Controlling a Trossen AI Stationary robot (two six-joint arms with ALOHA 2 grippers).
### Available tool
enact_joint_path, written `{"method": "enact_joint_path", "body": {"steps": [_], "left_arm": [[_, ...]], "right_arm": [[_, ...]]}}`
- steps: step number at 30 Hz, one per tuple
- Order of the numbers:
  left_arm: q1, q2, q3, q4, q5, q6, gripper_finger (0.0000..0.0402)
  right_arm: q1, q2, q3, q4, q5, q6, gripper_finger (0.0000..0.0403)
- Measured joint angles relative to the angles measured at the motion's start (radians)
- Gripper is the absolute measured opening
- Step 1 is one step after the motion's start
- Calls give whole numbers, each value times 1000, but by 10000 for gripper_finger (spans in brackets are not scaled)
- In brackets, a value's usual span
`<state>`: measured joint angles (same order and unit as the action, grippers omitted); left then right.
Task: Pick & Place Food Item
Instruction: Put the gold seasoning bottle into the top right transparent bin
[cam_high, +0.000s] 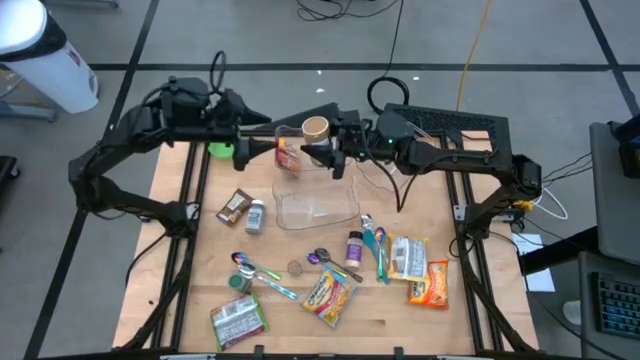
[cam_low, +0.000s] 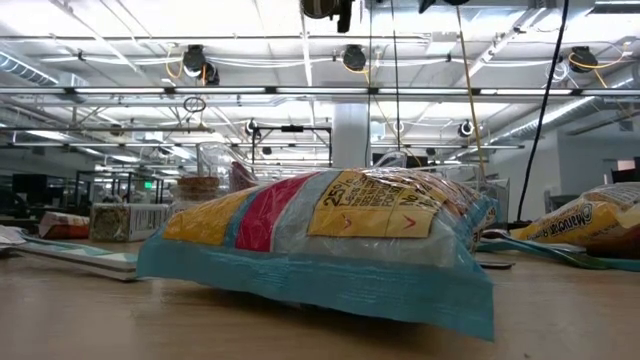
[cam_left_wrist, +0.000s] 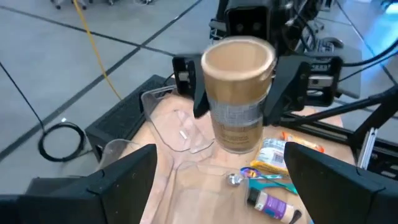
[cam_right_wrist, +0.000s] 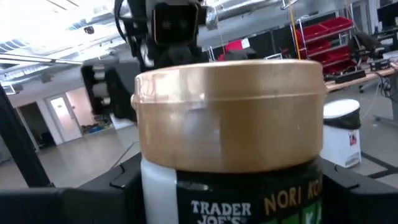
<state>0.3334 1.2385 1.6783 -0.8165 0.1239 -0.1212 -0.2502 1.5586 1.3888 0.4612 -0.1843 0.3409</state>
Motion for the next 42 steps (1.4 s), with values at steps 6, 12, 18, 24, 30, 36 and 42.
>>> {"method": "enact_joint_path", "body": {"steps": [6, 12, 18, 24, 30, 36, 42], "left_arm": [[-28, 80, -1, 5, 2, -18, 356], [-37, 170, -1, 3, 45, -19, 372], [-38, 235, -1, 17, 173, -18, 395], [-48, 265, -1, 95, 241, -31, 398], [-49, 275, -2, 148, 186, -40, 398], [-51, 275, -2, 190, 136, -63, 399], [-52, 275, -2, 209, 129, -72, 399]], "right_arm": [[0, 0, 1, -4, 0, -13, 261], [1, 0, 1, -5, 0, -13, 273], [1, 0, 1, -25, 0, -32, 259], [3, 0, 1, -20, -1, -29, 273], [13, 0, 1, -20, -3, -31, 259], [22, 0, 1, -6, 1, -26, 265], [22, 0, 0, 56, -4, -13, 259]]}}
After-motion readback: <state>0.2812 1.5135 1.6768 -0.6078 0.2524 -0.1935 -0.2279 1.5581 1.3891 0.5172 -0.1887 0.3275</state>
